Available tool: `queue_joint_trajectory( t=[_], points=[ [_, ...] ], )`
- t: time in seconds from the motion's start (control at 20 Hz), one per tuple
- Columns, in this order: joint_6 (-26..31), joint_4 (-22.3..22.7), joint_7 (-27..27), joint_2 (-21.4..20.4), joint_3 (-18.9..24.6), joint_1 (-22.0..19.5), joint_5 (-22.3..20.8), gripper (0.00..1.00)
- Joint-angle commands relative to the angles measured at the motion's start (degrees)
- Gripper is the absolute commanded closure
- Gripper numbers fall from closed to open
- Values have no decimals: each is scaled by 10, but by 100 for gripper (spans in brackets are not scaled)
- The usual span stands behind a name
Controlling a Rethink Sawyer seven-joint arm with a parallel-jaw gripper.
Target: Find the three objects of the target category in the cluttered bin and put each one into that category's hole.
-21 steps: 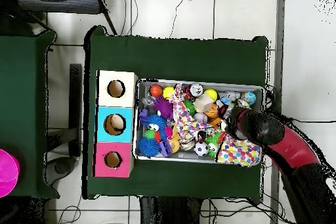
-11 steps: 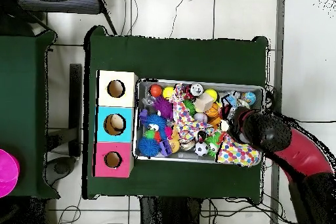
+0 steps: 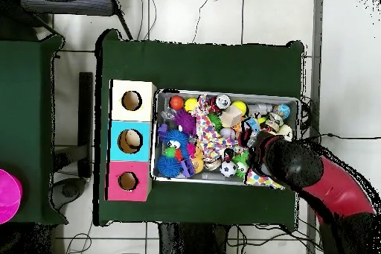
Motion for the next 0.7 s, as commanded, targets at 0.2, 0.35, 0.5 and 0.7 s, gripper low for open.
queue_joint_trajectory(
  t=[0.2,0.35,0.5,0.7],
  points=[
    [51,158,118,-56,-1,24,81,100],
    [34,199,123,-79,11,31,114,100],
    [27,242,126,-106,24,38,157,100],
    [35,277,133,-135,12,67,200,100]
  ],
)
